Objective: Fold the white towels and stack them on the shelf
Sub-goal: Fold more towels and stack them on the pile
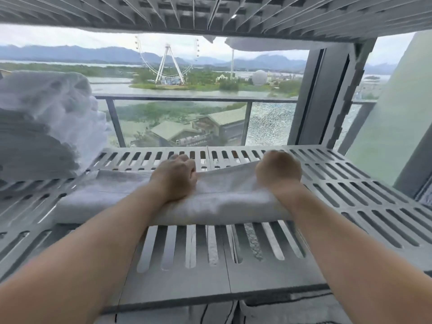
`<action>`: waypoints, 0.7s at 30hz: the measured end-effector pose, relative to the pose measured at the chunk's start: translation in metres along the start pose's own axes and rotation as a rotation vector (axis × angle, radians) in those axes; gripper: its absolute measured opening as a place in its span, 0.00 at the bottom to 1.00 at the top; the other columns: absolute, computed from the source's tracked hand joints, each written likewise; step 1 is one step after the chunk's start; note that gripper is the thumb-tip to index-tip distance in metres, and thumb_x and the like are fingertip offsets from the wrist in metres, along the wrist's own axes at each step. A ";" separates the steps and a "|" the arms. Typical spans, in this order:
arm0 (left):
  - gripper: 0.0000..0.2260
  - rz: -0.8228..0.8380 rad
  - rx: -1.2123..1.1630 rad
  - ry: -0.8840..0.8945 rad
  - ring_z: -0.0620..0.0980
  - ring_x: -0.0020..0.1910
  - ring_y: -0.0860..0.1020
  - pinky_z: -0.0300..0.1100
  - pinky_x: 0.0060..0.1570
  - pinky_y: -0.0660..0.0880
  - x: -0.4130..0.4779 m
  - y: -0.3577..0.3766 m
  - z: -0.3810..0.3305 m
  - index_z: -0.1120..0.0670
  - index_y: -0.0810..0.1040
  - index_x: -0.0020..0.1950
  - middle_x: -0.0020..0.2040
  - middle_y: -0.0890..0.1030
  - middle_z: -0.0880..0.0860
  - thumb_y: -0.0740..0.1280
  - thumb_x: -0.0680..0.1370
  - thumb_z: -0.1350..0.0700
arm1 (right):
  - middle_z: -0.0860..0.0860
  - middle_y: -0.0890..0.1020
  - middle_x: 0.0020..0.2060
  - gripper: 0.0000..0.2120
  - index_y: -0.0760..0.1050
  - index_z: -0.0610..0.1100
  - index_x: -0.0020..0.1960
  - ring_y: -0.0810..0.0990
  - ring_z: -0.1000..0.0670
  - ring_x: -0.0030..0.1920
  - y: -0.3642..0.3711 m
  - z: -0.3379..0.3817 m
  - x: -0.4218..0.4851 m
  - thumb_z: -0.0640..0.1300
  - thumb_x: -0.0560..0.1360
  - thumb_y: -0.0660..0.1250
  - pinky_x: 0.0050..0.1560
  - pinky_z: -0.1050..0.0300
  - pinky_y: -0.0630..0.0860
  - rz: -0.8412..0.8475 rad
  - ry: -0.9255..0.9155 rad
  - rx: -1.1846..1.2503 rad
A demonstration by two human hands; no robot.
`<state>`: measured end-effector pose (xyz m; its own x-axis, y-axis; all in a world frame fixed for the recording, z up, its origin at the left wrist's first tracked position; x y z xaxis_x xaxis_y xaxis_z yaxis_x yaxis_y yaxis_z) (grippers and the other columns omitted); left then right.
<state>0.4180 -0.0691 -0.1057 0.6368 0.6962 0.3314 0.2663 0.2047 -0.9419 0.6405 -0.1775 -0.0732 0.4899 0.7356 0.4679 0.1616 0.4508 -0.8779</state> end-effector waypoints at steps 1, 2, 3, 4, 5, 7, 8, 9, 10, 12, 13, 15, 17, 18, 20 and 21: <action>0.07 -0.010 -0.013 -0.016 0.53 0.51 0.74 0.51 0.55 0.73 0.000 -0.003 0.002 0.52 0.73 0.50 0.52 0.78 0.54 0.57 0.80 0.52 | 0.43 0.82 0.43 0.06 0.71 0.42 0.41 0.74 0.44 0.41 -0.002 0.001 0.003 0.41 0.73 0.57 0.47 0.50 0.74 -0.001 0.010 0.008; 0.06 -0.009 -0.025 -0.041 0.55 0.49 0.75 0.52 0.53 0.73 0.001 -0.004 0.004 0.51 0.72 0.50 0.51 0.79 0.54 0.56 0.81 0.53 | 0.43 0.82 0.45 0.06 0.72 0.42 0.42 0.75 0.44 0.43 -0.001 0.000 0.005 0.41 0.73 0.57 0.48 0.50 0.74 0.022 0.021 0.008; 0.06 0.002 -0.029 -0.070 0.56 0.47 0.76 0.52 0.51 0.75 0.002 -0.004 0.007 0.51 0.71 0.50 0.51 0.80 0.55 0.55 0.82 0.53 | 0.42 0.82 0.48 0.08 0.74 0.42 0.45 0.77 0.43 0.46 0.004 0.000 0.006 0.42 0.74 0.57 0.50 0.50 0.75 0.065 0.031 -0.001; 0.06 0.019 -0.020 -0.090 0.57 0.46 0.78 0.53 0.50 0.76 0.003 -0.003 0.008 0.50 0.70 0.51 0.50 0.81 0.55 0.55 0.82 0.52 | 0.42 0.81 0.51 0.11 0.76 0.41 0.50 0.78 0.42 0.51 0.011 -0.002 0.005 0.42 0.74 0.58 0.52 0.50 0.75 0.119 0.045 -0.009; 0.06 0.036 -0.002 -0.099 0.57 0.47 0.78 0.53 0.50 0.76 0.004 -0.001 0.007 0.50 0.70 0.52 0.51 0.81 0.55 0.54 0.83 0.52 | 0.42 0.81 0.53 0.13 0.77 0.41 0.54 0.78 0.41 0.54 0.019 -0.004 0.002 0.43 0.75 0.58 0.55 0.49 0.74 0.171 0.065 -0.012; 0.06 0.054 0.029 -0.097 0.56 0.48 0.79 0.53 0.50 0.77 0.007 0.003 0.006 0.50 0.70 0.53 0.52 0.82 0.54 0.55 0.83 0.51 | 0.42 0.80 0.56 0.16 0.76 0.41 0.58 0.77 0.41 0.57 0.033 -0.009 -0.005 0.44 0.75 0.58 0.59 0.47 0.73 0.229 0.102 -0.014; 0.06 0.052 0.033 -0.089 0.56 0.48 0.79 0.53 0.51 0.77 0.009 0.004 0.005 0.50 0.71 0.53 0.52 0.82 0.54 0.56 0.83 0.50 | 0.43 0.79 0.56 0.17 0.76 0.41 0.59 0.76 0.41 0.57 0.037 -0.011 -0.008 0.45 0.74 0.57 0.60 0.46 0.72 0.228 0.113 -0.016; 0.06 0.044 0.032 -0.080 0.55 0.48 0.80 0.53 0.50 0.78 0.011 0.006 0.004 0.50 0.72 0.53 0.52 0.82 0.54 0.57 0.83 0.50 | 0.42 0.79 0.56 0.17 0.76 0.41 0.58 0.76 0.41 0.57 0.038 -0.011 -0.009 0.45 0.74 0.57 0.60 0.46 0.71 0.212 0.113 -0.019; 0.07 0.038 0.031 -0.074 0.55 0.48 0.80 0.53 0.50 0.78 0.012 0.007 0.004 0.50 0.72 0.53 0.51 0.83 0.54 0.58 0.83 0.49 | 0.43 0.79 0.55 0.17 0.76 0.41 0.58 0.76 0.41 0.57 0.039 -0.010 -0.010 0.45 0.74 0.57 0.60 0.45 0.70 0.192 0.107 -0.020; 0.07 0.024 0.043 -0.068 0.54 0.48 0.81 0.52 0.49 0.78 0.013 0.008 0.004 0.50 0.73 0.54 0.51 0.83 0.53 0.58 0.83 0.48 | 0.43 0.79 0.55 0.16 0.75 0.41 0.58 0.76 0.41 0.57 0.037 -0.010 -0.010 0.45 0.74 0.57 0.61 0.44 0.70 0.154 0.095 0.000; 0.08 0.011 0.045 -0.067 0.54 0.48 0.81 0.50 0.48 0.78 0.013 0.008 0.004 0.50 0.74 0.55 0.51 0.83 0.52 0.59 0.83 0.48 | 0.43 0.79 0.55 0.16 0.75 0.41 0.58 0.75 0.41 0.58 0.035 -0.009 -0.010 0.44 0.74 0.58 0.62 0.43 0.69 0.134 0.087 0.009; 0.08 -0.007 0.036 -0.073 0.52 0.49 0.80 0.48 0.48 0.78 0.011 0.007 0.004 0.50 0.75 0.55 0.52 0.83 0.51 0.61 0.83 0.48 | 0.43 0.79 0.56 0.15 0.74 0.42 0.59 0.75 0.41 0.59 0.029 -0.004 -0.011 0.42 0.74 0.59 0.62 0.43 0.69 0.069 0.038 -0.006; 0.10 -0.016 0.055 -0.089 0.51 0.51 0.80 0.48 0.48 0.78 0.009 0.006 0.004 0.49 0.76 0.55 0.53 0.82 0.50 0.61 0.82 0.45 | 0.44 0.80 0.54 0.14 0.75 0.43 0.58 0.76 0.41 0.57 0.021 0.009 -0.013 0.39 0.74 0.59 0.59 0.45 0.70 -0.020 -0.052 0.003; 0.12 -0.024 0.084 -0.118 0.51 0.51 0.79 0.48 0.49 0.78 0.008 0.004 0.006 0.50 0.76 0.55 0.53 0.82 0.50 0.62 0.81 0.43 | 0.44 0.80 0.52 0.13 0.76 0.43 0.56 0.76 0.42 0.55 0.017 0.019 -0.014 0.38 0.74 0.59 0.58 0.46 0.71 -0.056 -0.105 0.034; 0.18 -0.029 0.160 -0.219 0.53 0.53 0.78 0.48 0.49 0.77 0.003 0.000 0.013 0.51 0.77 0.55 0.53 0.80 0.51 0.60 0.79 0.38 | 0.45 0.81 0.49 0.11 0.78 0.44 0.53 0.78 0.42 0.52 0.009 0.041 -0.020 0.40 0.75 0.60 0.55 0.47 0.73 -0.094 -0.207 0.133; 0.20 -0.028 0.182 -0.277 0.54 0.54 0.78 0.49 0.50 0.77 -0.001 -0.002 0.017 0.52 0.76 0.55 0.53 0.79 0.52 0.59 0.79 0.36 | 0.45 0.82 0.47 0.10 0.78 0.44 0.52 0.78 0.42 0.51 0.006 0.053 -0.024 0.41 0.76 0.60 0.54 0.48 0.74 -0.096 -0.261 0.186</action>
<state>0.4044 -0.0585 -0.1046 0.4034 0.8439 0.3536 0.1318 0.3288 -0.9351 0.5846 -0.1655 -0.0846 0.2399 0.7792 0.5790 0.0252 0.5912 -0.8061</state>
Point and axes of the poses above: each hand's wrist, its own x-axis towards the middle knuckle, its own y-axis out of the palm, z = x × y, the point moved 8 cm from there along x, towards the middle knuckle
